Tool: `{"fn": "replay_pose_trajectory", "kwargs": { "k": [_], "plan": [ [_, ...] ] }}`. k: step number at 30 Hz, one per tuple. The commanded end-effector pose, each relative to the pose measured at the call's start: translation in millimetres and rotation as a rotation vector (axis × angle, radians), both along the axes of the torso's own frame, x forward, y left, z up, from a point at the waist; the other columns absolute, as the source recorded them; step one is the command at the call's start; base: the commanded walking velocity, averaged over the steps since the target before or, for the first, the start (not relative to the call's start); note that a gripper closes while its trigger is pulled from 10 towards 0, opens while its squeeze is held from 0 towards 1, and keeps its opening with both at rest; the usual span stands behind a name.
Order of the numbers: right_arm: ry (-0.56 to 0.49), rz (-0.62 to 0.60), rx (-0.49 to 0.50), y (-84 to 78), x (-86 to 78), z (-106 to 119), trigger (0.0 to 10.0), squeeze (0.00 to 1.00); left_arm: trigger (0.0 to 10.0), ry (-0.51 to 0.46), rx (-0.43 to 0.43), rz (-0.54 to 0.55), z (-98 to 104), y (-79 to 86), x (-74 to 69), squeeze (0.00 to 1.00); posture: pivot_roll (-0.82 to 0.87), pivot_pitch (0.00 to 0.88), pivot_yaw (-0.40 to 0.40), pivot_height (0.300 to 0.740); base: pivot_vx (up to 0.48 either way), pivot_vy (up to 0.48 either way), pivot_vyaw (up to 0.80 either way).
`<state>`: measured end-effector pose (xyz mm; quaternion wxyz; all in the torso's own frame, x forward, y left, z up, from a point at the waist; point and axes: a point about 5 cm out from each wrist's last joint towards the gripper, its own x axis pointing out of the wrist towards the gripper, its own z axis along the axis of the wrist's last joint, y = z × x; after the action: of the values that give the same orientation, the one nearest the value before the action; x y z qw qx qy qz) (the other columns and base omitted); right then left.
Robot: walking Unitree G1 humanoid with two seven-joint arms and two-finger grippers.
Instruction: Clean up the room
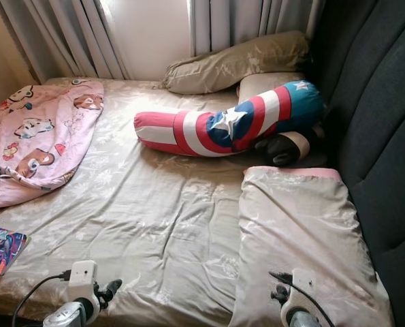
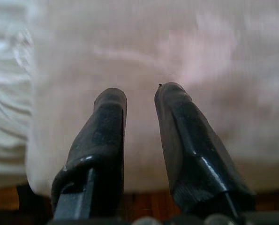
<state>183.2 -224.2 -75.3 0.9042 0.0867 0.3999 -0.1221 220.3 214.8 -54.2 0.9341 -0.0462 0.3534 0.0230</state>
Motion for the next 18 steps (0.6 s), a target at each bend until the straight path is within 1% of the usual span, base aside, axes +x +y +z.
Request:
{"fn": "replay_pose_trajectory", "kwargs": {
  "k": [1,3,4,5,6,7,9,11,15,18],
  "plan": [
    [0.032,0.000,0.004,3.6,-6.4,-4,10.0,0.00,10.0,0.023,0.015,0.010,-2,4.3,-3.6,0.00,0.04,0.000,0.017,0.740,0.000,0.000,0.00],
    [0.049,0.041,-0.002,7.4,-10.8,-7,10.0,0.00,10.0,0.054,0.040,-0.007,-6,6.7,-9.7,0.00,0.05,0.000,0.017,0.740,0.000,0.000,0.00],
    [0.057,0.045,-0.003,8.9,-12.4,-8,10.0,0.00,10.0,0.074,0.044,0.013,-8,11.1,-15.2,0.00,0.05,0.000,0.019,0.740,0.000,0.000,0.00],
    [0.060,0.035,0.004,9.8,-13.1,-9,10.0,0.00,10.0,0.098,0.039,0.054,-12,19.3,-24.5,0.00,0.05,0.000,0.020,0.740,0.000,0.000,0.00],
    [0.060,0.035,0.004,9.8,-13.1,-9,10.0,0.00,10.0,0.098,0.039,0.054,-12,19.3,-24.5,0.00,0.05,0.000,0.020,0.740,0.000,0.000,0.00],
    [0.064,0.033,0.007,10.6,-13.4,-9,10.0,0.00,10.0,0.122,0.045,0.067,-14,25.2,-32.3,0.00,0.05,0.000,0.022,0.740,0.000,0.000,0.00],
    [0.066,0.033,0.012,11.9,-13.4,-9,10.0,0.00,10.0,0.137,0.058,0.051,-16,28.6,-38.5,0.00,0.05,0.000,0.023,0.740,0.000,0.000,0.00],
    [0.065,0.039,0.016,13.2,-13.2,-10,10.0,0.00,10.0,0.144,0.077,0.023,-17,30.2,-41.9,0.00,0.04,0.000,0.026,0.740,0.000,0.000,0.00],
    [0.062,0.053,0.022,17.5,-12.4,-10,10.0,0.00,10.0,0.160,0.070,0.038,-20,33.0,-48.5,0.00,0.03,0.000,0.029,0.740,0.000,0.000,0.00],
    [0.064,0.061,0.026,21.3,-12.4,-11,10.0,0.00,10.0,0.174,0.077,0.036,-21,32.1,-50.3,0.00,0.04,0.000,0.031,0.740,0.000,0.285,0.00]
  ]
}}
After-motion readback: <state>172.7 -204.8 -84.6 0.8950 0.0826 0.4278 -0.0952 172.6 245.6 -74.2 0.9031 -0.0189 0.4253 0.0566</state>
